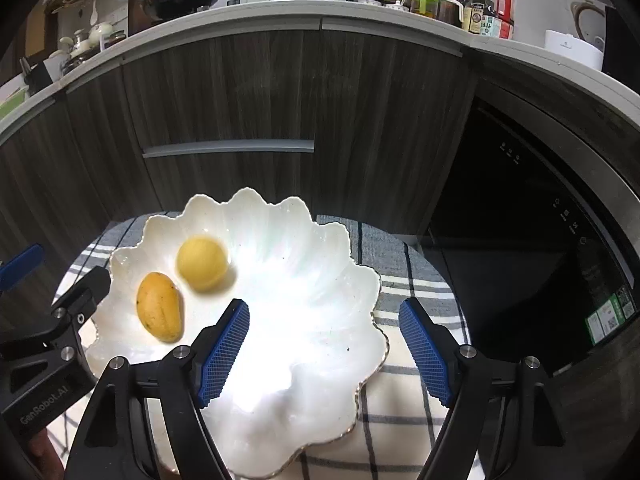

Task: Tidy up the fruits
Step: 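Open the left gripper over the bowl while the right gripper releases the grapefruit, then move the left gripper toward one tangerine while the right gripper approaches the other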

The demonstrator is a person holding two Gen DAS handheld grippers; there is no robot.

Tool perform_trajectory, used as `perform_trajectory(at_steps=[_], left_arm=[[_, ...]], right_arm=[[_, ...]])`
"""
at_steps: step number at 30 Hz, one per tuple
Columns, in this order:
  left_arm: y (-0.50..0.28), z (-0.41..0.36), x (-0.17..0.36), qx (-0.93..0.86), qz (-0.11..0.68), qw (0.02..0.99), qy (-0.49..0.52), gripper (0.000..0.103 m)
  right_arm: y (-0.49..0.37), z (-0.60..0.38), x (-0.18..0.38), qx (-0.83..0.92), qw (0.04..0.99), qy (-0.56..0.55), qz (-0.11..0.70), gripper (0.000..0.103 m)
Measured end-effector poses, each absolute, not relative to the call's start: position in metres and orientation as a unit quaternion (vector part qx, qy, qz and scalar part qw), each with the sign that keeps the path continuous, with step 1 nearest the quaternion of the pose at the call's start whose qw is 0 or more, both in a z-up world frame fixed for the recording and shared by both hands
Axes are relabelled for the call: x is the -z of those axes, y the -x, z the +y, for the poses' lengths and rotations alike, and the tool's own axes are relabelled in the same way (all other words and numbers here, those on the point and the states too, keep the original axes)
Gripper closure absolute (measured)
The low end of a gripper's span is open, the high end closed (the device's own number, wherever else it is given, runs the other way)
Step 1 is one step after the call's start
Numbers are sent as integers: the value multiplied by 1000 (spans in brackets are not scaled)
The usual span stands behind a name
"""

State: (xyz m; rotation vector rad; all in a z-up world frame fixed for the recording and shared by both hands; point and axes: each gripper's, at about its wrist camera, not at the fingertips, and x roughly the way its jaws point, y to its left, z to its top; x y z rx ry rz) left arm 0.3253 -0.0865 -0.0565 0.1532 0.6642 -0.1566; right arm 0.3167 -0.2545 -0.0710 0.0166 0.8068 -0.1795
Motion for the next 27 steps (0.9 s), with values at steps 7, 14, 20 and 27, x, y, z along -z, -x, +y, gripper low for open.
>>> perform_trajectory(at_steps=[7,14,20,27], left_arm=[[-304,-79,32,72,310,945,-68,11],[-274,-68,9,67,297,951,-61,9],[-250,-60,-2,62,288,954,-61,9],[-228,-50,-2,56,291,953,-58,8]], right_arm=[[-296,-251,48,92,922,-17,377,25],[-269,-243,21,96,928,-20,360,25],[-244,-234,6,95,933,-20,348,25],[-222,-226,2,93,934,-15,344,25]])
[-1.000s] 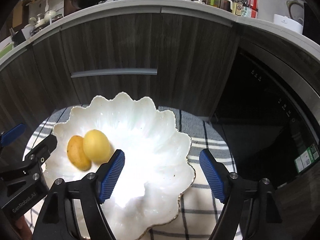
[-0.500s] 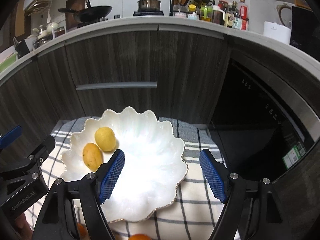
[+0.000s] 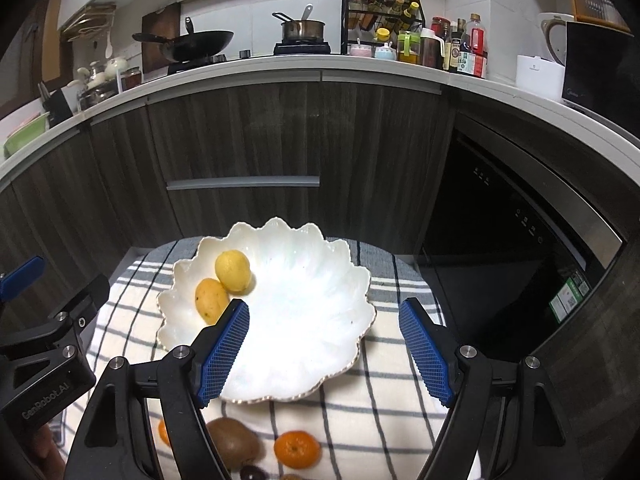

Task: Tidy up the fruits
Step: 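Move the left gripper toward one tangerine while the right gripper approaches the other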

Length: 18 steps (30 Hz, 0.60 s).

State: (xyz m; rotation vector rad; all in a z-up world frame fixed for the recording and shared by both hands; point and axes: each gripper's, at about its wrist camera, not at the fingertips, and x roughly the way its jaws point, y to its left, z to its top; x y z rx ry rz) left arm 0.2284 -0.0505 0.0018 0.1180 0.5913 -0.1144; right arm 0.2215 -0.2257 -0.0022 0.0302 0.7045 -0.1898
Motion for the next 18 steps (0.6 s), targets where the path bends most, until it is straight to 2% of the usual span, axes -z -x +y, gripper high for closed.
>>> perform_trajectory(at_steps=[18], left_arm=[[-201,-38,38,45,317,945,-62,8]], right_arm=[[-191,-214,37,96,922,1,374,25]])
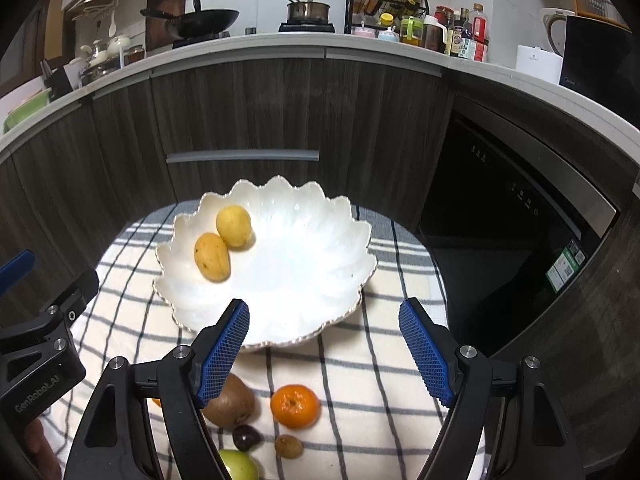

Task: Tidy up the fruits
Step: 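Move the left gripper toward one tangerine while the right gripper approaches the other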

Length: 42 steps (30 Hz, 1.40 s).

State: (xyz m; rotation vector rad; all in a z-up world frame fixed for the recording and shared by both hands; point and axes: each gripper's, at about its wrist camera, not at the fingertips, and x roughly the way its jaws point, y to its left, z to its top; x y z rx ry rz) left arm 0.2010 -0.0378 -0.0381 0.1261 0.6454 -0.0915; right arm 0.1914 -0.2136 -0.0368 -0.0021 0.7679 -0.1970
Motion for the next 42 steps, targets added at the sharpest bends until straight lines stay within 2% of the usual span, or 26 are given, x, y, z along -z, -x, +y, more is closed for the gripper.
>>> perform_trajectory(at_steps=[16,42], left_arm=[[-196,-40,98,42,365,926,-85,9],[-203,-47,165,70,441,890,-87,14]], right_arm=[[-185,-213,96,100,898,11,428,25],[-188,-211,153,69,872,0,484,25]])
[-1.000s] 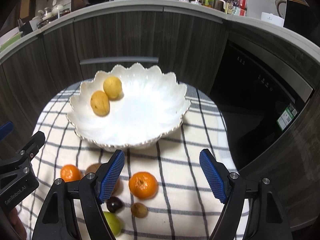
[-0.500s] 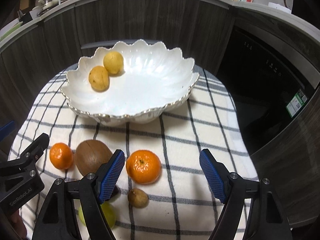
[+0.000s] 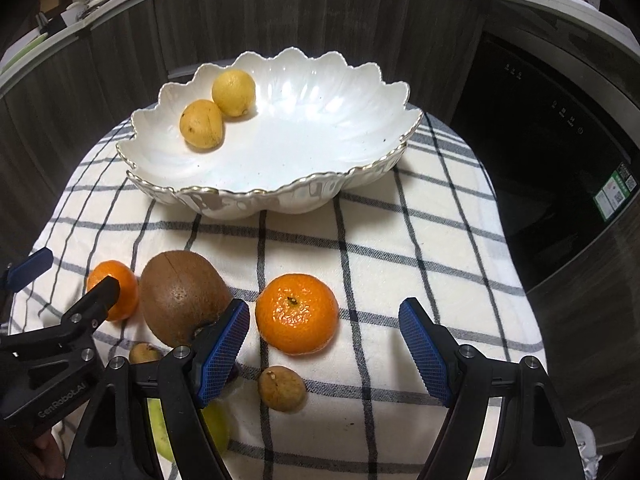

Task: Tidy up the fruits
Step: 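Move the left gripper toward one tangerine while the right gripper approaches the other, then close the left gripper on a tangerine while the right gripper grasps the other tangerine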

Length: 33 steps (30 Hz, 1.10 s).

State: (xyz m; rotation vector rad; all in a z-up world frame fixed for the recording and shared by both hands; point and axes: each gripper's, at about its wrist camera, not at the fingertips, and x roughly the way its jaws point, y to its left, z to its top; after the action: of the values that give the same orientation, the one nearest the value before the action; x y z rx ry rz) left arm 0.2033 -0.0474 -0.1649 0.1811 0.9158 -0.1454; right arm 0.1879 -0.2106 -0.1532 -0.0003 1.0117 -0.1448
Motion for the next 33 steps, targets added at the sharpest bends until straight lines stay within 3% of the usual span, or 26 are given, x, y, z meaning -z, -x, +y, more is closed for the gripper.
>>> perform_trajectory(at_steps=[10,19,33], left_arm=[[-211,-50,181,82,466,878,-74,21],[-211,-56,188,113,476,869,-70,57],[-204,-53,164,107,449,885,-71,58]], right_arm=[[-197,-211,169,57,864,-10,500,28],[-203,-209,182,28,858,-24,512,53],[-194,-210,160,31,873,-24,486,54]])
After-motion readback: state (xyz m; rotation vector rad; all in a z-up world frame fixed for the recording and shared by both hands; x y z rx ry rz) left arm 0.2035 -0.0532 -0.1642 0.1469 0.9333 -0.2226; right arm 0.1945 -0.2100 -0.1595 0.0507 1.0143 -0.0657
